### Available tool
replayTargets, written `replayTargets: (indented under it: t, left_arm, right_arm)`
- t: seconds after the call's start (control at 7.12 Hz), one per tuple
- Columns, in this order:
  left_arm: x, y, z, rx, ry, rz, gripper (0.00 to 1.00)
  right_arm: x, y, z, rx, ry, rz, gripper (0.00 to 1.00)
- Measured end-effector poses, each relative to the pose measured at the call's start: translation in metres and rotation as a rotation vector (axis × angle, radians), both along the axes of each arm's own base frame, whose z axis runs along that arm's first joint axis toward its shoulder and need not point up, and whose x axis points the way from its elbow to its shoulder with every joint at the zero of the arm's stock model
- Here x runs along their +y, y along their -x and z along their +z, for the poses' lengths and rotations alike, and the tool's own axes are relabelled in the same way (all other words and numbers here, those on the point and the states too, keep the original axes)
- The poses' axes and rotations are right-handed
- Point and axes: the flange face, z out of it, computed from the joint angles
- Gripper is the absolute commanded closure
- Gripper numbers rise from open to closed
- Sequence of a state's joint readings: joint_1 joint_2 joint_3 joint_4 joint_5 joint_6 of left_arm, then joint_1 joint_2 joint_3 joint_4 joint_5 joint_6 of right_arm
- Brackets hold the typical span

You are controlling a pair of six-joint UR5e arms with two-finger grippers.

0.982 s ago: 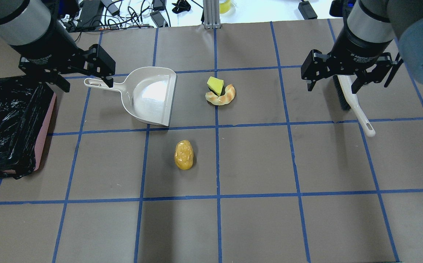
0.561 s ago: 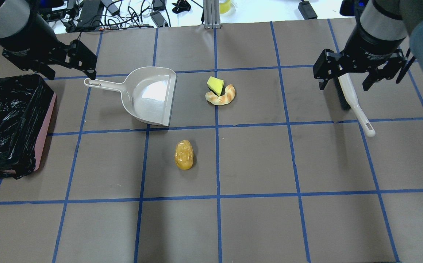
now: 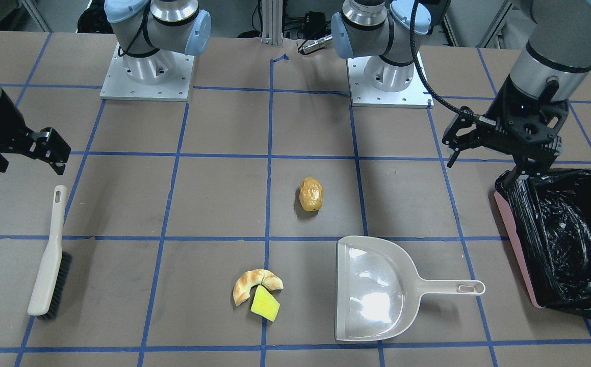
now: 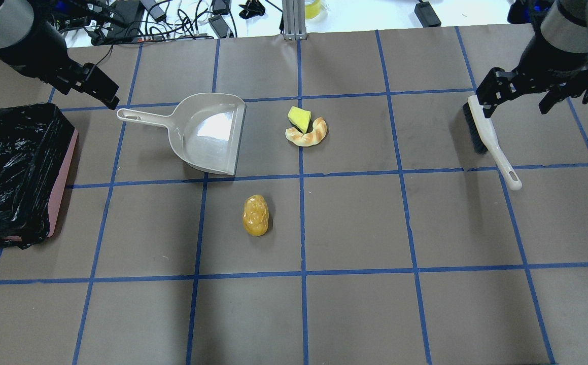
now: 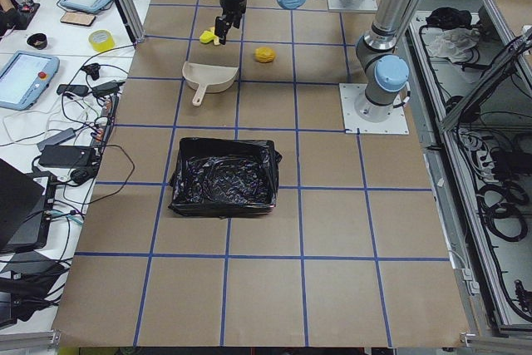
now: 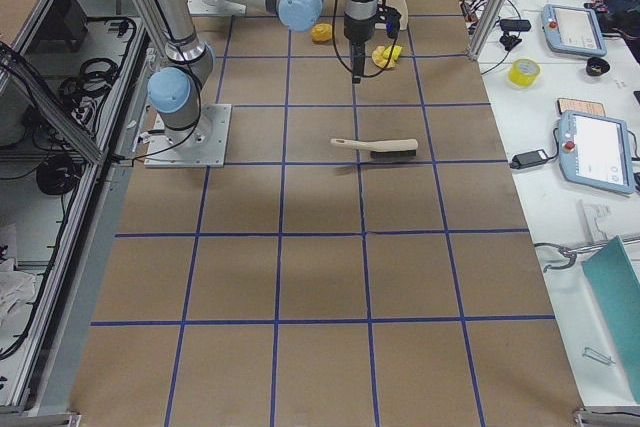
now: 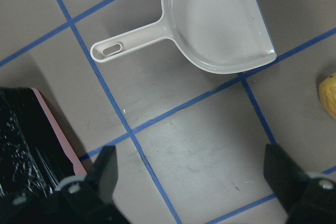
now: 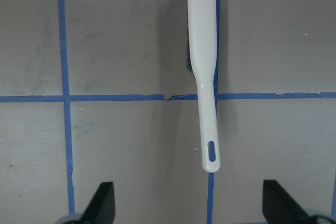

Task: Sweep and dump trash into bin
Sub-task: 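Lower the left gripper to the dustpan handle while the right descends to the brush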

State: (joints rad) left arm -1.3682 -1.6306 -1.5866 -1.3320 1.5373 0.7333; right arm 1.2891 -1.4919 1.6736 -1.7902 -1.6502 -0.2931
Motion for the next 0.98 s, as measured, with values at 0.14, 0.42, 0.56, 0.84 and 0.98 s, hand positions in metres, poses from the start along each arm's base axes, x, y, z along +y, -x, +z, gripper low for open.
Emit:
replayTargets:
  t: [0.14,0.42,0.56,0.84,0.98]
  left_arm:
    - [-0.015,-0.007,-0.015,-0.018,0.008,-0.107,0.0]
    - [-0.041,-0.015,-0.051,-0.049,-0.006,-0.34,0.0]
    - [-0.052,-0.021,-0.068,-0.056,-0.012,-0.433,0.0]
    - [-0.074,-0.057,-0.107,-0.012,-0.008,-0.582,0.0]
    - [-0.083,-0.071,-0.125,0.012,-0.006,-0.646,0.0]
  right_arm:
    - [-0.01,0.022,-0.018,0.001,0.003,0.008,0.0]
    - [-0.02,0.041,-0.063,-0.013,-0.02,0.049,0.0]
    - [-0.021,0.044,-0.086,-0.026,-0.05,0.061,0.0]
    - [-0.027,0.055,-0.129,-0.045,-0.108,0.073,0.0]
    - [-0.03,0.062,-0.148,-0.054,-0.133,0.068,0.03]
